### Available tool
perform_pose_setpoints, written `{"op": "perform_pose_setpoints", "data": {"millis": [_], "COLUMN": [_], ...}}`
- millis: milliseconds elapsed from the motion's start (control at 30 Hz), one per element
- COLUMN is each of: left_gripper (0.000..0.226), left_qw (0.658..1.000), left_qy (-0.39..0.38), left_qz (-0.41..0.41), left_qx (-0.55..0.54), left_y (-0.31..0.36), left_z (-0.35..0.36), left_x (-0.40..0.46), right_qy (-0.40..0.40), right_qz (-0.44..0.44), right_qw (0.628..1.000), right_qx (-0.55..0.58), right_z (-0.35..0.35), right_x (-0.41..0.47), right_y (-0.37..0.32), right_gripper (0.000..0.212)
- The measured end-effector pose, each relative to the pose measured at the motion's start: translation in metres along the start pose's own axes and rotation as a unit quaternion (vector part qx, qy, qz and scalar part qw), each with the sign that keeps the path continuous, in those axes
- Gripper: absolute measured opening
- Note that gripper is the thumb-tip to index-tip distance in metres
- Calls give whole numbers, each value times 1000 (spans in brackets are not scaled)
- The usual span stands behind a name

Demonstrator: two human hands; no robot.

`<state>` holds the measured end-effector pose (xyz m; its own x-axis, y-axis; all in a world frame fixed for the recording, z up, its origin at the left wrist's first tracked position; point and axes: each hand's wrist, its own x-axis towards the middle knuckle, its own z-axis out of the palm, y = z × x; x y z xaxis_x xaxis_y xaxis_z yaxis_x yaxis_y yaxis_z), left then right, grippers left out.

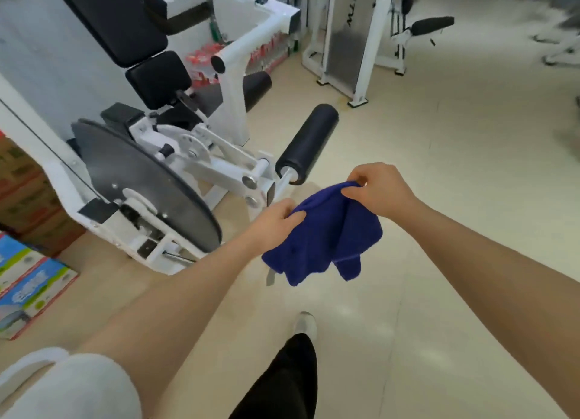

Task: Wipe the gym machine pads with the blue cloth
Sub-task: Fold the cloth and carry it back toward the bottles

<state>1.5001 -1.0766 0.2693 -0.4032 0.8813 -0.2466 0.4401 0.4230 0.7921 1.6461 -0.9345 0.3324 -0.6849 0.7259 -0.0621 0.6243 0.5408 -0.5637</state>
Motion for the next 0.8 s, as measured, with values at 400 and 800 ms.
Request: {"op": "perform_pose_setpoints", "data": {"millis": [400,800], "left_gripper": [20,19], "left_qw": [974,954], "left_qy": [-72,-20], "left_qz": [6,-41], "left_qx": [-214,-297], "left_y": [153,216], "left_z": [13,43], "left_x": [298,570], "right_qy": [-44,-66], "right_qz": [127,44], "right_qw": [952,963], "right_qx": [276,257], "right_z": [-101,-173], "right_x": [204,459], "right_y": [94,228], "right_gripper": [10,20]}}
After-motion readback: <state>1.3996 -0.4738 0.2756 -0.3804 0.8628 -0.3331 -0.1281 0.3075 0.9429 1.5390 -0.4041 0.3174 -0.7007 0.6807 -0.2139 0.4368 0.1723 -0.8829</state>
